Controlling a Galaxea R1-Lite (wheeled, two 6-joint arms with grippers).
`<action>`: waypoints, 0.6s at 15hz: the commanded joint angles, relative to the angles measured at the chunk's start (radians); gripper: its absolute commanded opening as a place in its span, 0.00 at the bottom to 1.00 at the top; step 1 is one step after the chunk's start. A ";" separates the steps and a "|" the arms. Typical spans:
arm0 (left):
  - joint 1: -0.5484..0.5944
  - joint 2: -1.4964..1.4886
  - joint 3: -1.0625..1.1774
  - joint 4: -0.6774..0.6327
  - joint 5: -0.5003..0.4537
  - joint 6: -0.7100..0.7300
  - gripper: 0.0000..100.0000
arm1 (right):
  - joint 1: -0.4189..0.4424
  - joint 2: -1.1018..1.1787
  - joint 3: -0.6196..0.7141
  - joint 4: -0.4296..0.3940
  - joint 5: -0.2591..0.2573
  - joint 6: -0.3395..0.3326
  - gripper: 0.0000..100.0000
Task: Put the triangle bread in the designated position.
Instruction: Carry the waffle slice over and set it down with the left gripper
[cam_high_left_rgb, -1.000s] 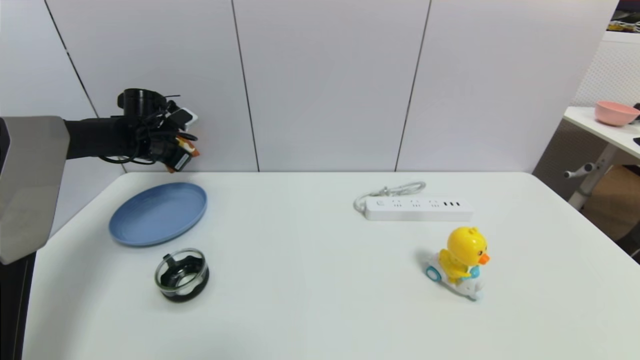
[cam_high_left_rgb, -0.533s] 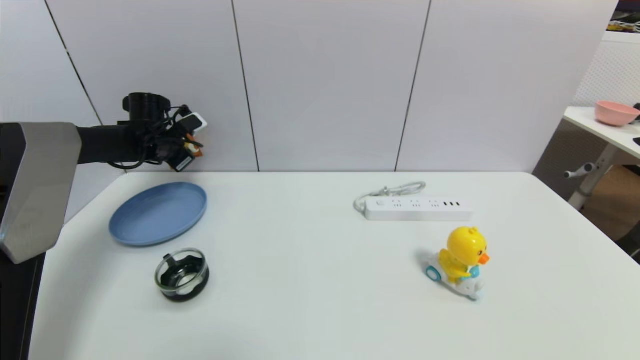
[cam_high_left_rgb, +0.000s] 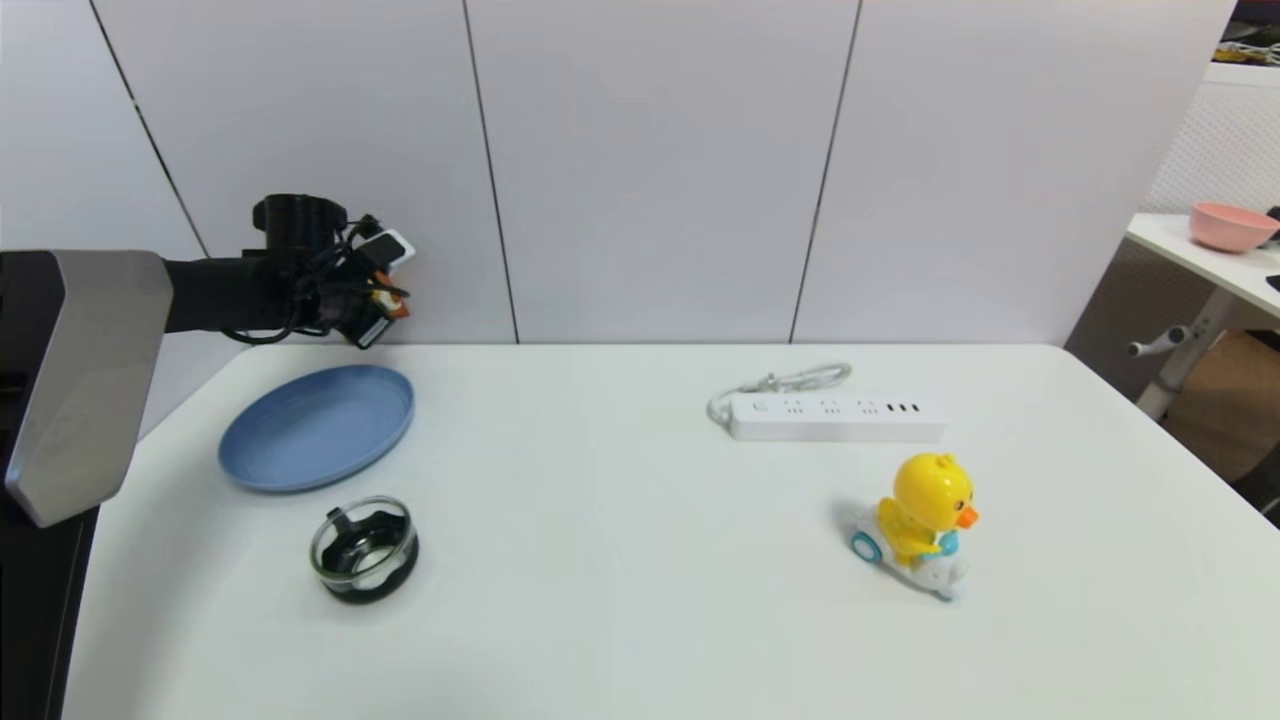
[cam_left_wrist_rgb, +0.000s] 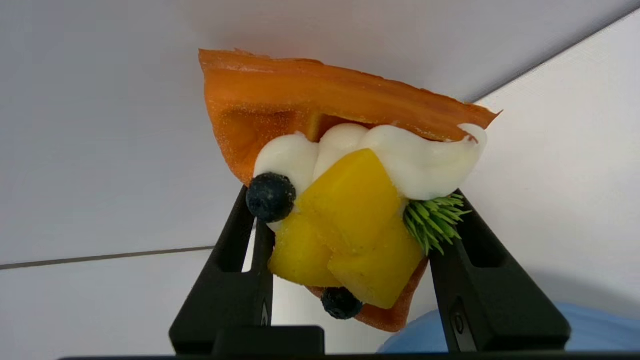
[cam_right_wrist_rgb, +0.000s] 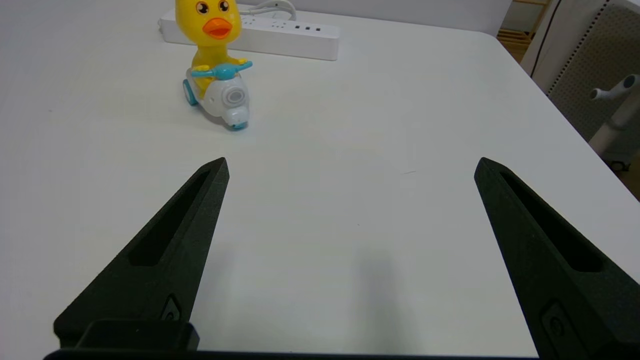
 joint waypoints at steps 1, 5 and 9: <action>-0.003 0.002 0.000 0.094 0.004 -0.087 0.00 | 0.001 0.000 0.002 0.000 0.000 -0.001 1.00; -0.003 0.003 0.000 0.126 0.007 -0.117 0.00 | -0.001 0.000 0.002 0.000 0.000 -0.001 1.00; -0.003 0.003 -0.002 0.101 0.012 -0.119 0.00 | -0.001 0.000 0.002 0.001 0.000 -0.001 1.00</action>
